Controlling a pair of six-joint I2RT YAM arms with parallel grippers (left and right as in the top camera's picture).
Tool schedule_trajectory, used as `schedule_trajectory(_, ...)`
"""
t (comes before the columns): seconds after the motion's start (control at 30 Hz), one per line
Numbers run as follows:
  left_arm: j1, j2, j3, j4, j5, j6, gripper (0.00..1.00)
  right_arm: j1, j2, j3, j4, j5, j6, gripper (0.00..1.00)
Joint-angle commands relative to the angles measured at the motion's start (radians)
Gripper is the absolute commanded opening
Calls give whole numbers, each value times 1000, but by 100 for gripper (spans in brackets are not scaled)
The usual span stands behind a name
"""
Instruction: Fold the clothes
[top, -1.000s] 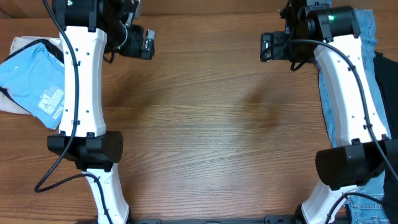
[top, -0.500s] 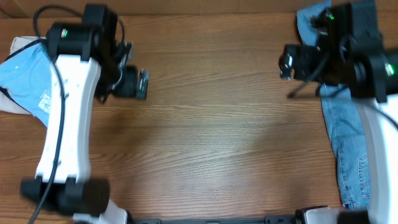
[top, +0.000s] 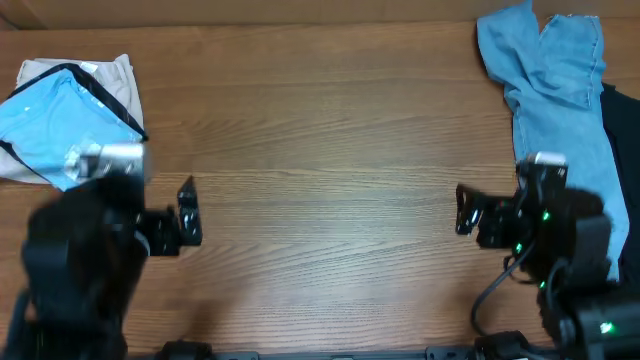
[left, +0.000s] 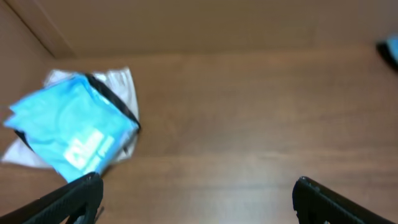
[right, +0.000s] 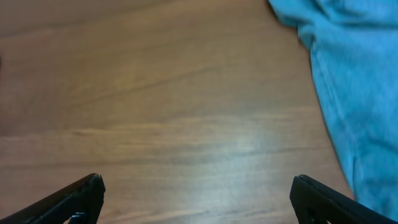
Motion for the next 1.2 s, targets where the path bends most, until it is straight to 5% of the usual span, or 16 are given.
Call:
schedule_trajectory(0.0, -6, -55, -90, 27, -40, -3, 100, -1, -32, -77, -2, 13, 3, 100)
schedule_trajectory(0.37, -6, -69, -97, -222, -40, -3, 100, -1, 17, -107, -99, 13, 3, 100)
schedule_trajectory(0.67, -6, -69, -97, -256, -40, -3, 100, 0, 50, -109, -98, 13, 3, 100)
schedule_trajectory(1.17, -6, -69, -97, -256, -40, -3, 100, 0, -267, -112, -146, 17, -20, 100)
